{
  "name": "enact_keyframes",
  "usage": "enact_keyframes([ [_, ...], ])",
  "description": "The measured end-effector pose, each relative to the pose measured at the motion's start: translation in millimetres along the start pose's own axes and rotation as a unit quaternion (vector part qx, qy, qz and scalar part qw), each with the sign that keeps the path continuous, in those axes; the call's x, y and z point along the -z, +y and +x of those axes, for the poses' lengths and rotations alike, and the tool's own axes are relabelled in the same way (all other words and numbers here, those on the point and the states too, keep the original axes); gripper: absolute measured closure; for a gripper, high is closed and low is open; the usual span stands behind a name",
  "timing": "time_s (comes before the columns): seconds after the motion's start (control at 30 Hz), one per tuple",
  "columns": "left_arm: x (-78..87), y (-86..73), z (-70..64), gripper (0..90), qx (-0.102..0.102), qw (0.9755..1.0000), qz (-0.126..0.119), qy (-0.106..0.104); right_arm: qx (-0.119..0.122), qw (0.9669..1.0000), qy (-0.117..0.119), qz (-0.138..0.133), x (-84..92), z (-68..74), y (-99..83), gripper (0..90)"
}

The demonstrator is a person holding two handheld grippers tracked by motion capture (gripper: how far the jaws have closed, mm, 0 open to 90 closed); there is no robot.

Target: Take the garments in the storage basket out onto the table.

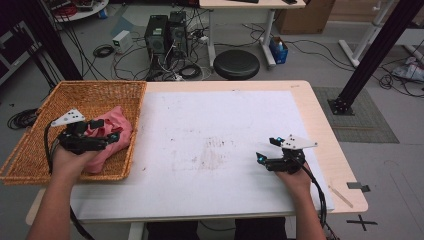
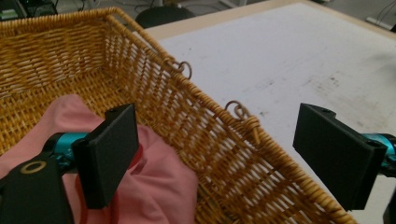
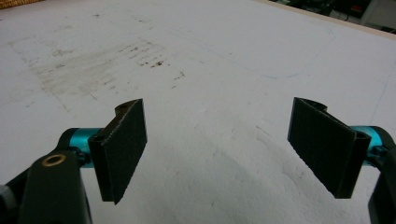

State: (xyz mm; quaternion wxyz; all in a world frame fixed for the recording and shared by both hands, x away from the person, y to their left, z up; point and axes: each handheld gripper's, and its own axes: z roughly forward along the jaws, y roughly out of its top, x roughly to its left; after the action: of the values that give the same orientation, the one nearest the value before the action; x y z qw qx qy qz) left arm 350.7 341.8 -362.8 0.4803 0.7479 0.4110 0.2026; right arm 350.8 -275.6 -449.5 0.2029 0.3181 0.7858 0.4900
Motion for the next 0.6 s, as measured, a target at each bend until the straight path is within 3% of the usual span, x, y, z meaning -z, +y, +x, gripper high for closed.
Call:
enact_keyframes([
  [0.17,-7.7,-2.4,9.9,14.1,0.004,0.9989,0.039,0.027,0.001,1.0000,0.000,-0.001,-0.1,-0.2,0.0,19.0],
  [0.33,-10.9,-5.6,18.6,14.1,0.016,0.9970,0.060,0.047,0.001,1.0000,0.000,-0.002,0.0,-0.2,-0.1,18.9],
  [0.4,-13.6,-7.4,24.6,14.1,0.020,0.9942,0.080,0.069,0.002,1.0000,-0.001,-0.002,-0.1,-0.5,-0.1,18.9],
  [0.6,-19.8,-11.0,36.0,14.1,0.030,0.9865,0.127,0.100,0.000,1.0000,0.000,-0.001,0.1,-0.2,-0.1,18.9],
])
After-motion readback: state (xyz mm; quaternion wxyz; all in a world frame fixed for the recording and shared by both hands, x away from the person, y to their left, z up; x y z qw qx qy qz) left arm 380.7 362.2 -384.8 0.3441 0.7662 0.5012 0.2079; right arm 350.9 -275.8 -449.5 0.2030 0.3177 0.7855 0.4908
